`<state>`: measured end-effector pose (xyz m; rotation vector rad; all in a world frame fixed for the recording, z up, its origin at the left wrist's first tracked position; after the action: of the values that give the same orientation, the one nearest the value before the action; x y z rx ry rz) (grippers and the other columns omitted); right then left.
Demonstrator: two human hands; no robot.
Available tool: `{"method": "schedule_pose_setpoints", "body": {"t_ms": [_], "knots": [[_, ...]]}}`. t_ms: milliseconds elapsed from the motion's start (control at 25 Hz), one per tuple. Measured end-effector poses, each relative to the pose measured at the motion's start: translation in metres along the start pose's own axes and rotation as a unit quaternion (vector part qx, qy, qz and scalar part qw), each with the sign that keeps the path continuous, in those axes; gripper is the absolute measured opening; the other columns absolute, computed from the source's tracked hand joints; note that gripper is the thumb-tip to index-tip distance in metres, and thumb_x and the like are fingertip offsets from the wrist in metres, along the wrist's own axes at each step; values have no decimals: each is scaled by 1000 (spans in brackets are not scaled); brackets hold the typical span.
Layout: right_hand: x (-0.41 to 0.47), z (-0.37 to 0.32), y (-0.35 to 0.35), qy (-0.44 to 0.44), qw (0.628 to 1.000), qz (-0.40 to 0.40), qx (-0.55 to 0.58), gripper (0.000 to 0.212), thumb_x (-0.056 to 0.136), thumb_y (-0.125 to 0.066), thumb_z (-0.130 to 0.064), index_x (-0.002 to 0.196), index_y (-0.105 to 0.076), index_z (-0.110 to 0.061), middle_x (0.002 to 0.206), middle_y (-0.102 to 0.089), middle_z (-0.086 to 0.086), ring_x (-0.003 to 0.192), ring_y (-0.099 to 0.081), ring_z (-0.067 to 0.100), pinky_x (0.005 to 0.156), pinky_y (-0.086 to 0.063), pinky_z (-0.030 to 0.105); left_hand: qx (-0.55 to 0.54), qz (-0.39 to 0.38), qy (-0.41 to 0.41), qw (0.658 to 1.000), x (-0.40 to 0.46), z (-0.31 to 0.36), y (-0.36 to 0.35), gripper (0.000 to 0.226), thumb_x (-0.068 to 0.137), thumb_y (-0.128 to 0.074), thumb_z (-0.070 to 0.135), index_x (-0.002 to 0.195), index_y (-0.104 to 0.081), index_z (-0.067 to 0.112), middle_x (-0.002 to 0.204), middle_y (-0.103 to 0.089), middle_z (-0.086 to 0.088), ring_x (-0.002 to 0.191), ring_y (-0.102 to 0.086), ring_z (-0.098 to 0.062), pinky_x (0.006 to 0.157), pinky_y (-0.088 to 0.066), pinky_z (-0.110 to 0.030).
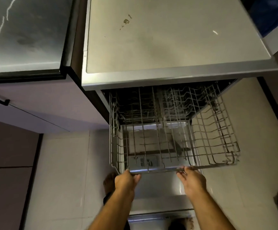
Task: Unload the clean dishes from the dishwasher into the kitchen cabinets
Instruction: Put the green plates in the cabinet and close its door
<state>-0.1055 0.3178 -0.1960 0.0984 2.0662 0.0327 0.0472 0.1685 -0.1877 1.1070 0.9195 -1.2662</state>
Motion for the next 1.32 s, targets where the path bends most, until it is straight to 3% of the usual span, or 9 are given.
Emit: {"method": "schedule_pose_setpoints", "body": {"t_ms": [200, 360, 440, 640, 760, 1040, 1120, 1240, 1320], "knots": [[28, -43, -63, 4, 1000, -18, 17, 13, 97, -55, 1, 109, -59, -1, 105, -63, 17, 109, -61, 30, 99, -50, 48, -16, -40, -39, 998, 6, 59, -43, 12, 95, -54, -1, 101, -64, -3, 97, -69, -25, 73, -70, -26, 43, -54, -22], [51, -56, -97, -2, 999, -1, 46, 6, 95, -58, 0, 99, -61, -2, 90, -63, 11, 112, -63, 29, 83, -56, 41, -23, -42, -55, 997, 14, 84, -67, 8, 97, -54, 4, 95, -61, 1, 94, -66, -22, 80, -70, -29, 56, -60, -25], [58, -60, -105, 1, 997, -30, 67, 6, 93, -60, 0, 96, -61, -5, 98, -65, 12, 112, -63, 29, 85, -56, 41, -34, -34, -78, 996, 22, 92, -75, 16, 100, -53, 13, 89, -58, 2, 95, -67, -22, 88, -70, -31, 68, -60, -30], [73, -67, -127, 45, 992, -100, 57, 19, 94, -58, 0, 111, -61, -8, 110, -66, 12, 102, -65, 26, 91, -56, 42, -79, -62, -128, 987, 39, 118, -92, 23, 100, -52, 19, 95, -60, -2, 89, -69, -20, 82, -70, -29, 61, -61, -31], [80, -76, -145, 84, 985, -133, 69, 12, 96, -56, 0, 94, -60, -10, 97, -67, 10, 84, -67, 18, 91, -56, 43, -108, -115, -157, 975, 47, 132, -104, 21, 101, -50, 16, 90, -57, 0, 85, -66, -17, 77, -67, -25, 75, -61, -37], [100, -110, -200, 102, 983, -130, 79, 15, 97, -55, 4, 86, -53, -7, 85, -59, 12, 73, -63, 23, 62, -60, 32, -94, -144, -206, 963, 55, 176, -140, 25, 101, -51, 16, 120, -52, 0, 116, -64, -20, 106, -66, -34, 70, -61, -32], [104, -121, -215, 105, 981, -133, 91, 12, 99, -50, 5, 93, -51, -6, 85, -60, 10, 81, -67, 23, 67, -61, 34, -105, -141, -211, 962, 53, 189, -150, 24, 100, -53, 18, 121, -52, 5, 115, -64, -15, 97, -69, -32, 72, -61, -33], [104, -136, -234, 87, 977, -145, 130, 17, 104, -39, 1, 113, -51, -5, 84, -62, 7, 88, -66, 25, 84, -58, 42, -127, -142, -203, 961, 55, 206, -161, 37, 100, -54, 21, 134, -46, 11, 120, -64, -8, 60, -71, -22, 50, -58, -26], [108, -137, -239, 93, 977, -146, 124, 19, 102, -44, 2, 117, -51, -7, 83, -63, 6, 80, -67, 25, 77, -59, 40, -121, -137, -205, 961, 60, 208, -162, 32, 99, -56, 23, 128, -48, 12, 123, -65, -8, 64, -73, -22, 50, -58, -26]]}}
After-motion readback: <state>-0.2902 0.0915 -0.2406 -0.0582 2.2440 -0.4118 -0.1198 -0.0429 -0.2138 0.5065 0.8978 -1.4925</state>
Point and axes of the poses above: each hand's wrist, its own x-axis towards the middle knuckle, its own y-axis out of the back of the hand, z = x × y, the point moved 1 cm from there along x, towards the middle knuckle
